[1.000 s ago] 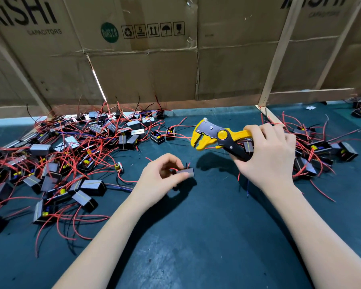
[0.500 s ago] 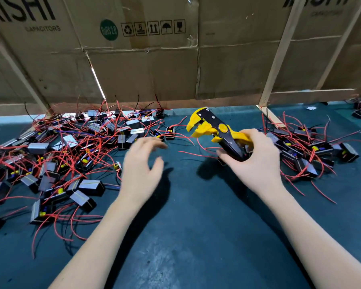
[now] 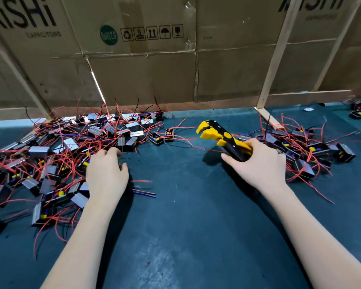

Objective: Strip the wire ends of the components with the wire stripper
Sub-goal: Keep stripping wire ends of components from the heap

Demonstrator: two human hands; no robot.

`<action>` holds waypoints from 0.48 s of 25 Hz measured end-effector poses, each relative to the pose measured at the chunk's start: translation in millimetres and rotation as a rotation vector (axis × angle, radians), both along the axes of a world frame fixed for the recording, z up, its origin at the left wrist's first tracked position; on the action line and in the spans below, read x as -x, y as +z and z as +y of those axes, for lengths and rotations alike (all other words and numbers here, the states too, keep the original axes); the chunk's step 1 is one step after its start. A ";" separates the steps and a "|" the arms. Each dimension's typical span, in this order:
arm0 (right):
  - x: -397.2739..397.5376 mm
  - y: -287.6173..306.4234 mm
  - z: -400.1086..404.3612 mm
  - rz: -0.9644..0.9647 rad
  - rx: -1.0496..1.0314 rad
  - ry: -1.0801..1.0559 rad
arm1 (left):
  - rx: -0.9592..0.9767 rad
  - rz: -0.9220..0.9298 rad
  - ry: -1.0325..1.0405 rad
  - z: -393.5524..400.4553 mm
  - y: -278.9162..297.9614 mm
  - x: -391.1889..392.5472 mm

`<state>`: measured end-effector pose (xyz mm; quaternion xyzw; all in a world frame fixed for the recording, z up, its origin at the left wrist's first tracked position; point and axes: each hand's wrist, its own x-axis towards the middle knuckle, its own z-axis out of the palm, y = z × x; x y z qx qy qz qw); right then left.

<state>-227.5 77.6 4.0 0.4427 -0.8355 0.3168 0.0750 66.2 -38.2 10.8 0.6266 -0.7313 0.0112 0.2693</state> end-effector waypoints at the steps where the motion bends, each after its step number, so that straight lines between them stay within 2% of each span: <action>1: 2.2 0.1 0.3 0.036 -0.026 -0.041 | 0.036 -0.006 0.050 0.8 3.4 -4.2; 3: 5.4 0.8 0.9 0.069 -0.045 -0.085 | 0.002 -0.014 0.188 -1.2 12.6 -18.0; 5: 6.1 3.5 1.3 0.083 -0.006 -0.104 | -0.172 -0.103 0.265 1.0 21.0 -28.4; 7: 4.4 8.7 3.1 0.063 0.112 -0.102 | -0.270 -0.228 0.223 8.0 23.9 -24.5; 10: 0.3 15.8 4.4 -0.077 0.286 -0.048 | -0.329 -0.427 0.135 19.6 19.8 -6.6; 12: 0.0 16.5 4.6 -0.108 0.320 -0.029 | -0.399 -0.408 0.150 22.4 21.5 -1.8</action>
